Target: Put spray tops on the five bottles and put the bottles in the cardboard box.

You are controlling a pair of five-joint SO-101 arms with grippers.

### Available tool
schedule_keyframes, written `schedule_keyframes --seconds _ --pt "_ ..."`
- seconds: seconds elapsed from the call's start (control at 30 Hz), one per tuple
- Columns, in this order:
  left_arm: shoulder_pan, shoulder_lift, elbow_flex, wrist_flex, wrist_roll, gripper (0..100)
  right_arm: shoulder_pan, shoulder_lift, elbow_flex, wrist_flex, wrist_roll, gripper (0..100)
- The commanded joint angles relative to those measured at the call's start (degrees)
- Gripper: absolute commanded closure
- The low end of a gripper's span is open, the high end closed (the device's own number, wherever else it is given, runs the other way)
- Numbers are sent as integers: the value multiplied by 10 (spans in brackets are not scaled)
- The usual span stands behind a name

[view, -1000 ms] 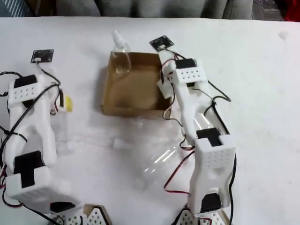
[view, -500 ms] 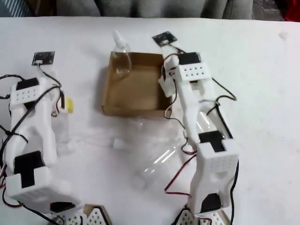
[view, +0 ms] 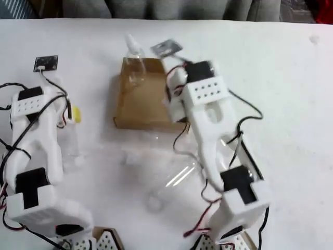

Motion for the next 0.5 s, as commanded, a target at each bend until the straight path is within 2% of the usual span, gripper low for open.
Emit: schedule_keyframes --seconds 0.0,0.2,0.37,0.47 --pt "7 -42 -2 -20 7 980 -73 -96 84 -34 0 981" --pt "7 -40 -1 -24 4 980 -183 -157 216 -102 116 955" --pt "7 -42 10 -25 4 980 -202 -160 287 -177 142 807" --pt "4 -41 10 -25 4 980 -209 -154 329 -212 210 795"
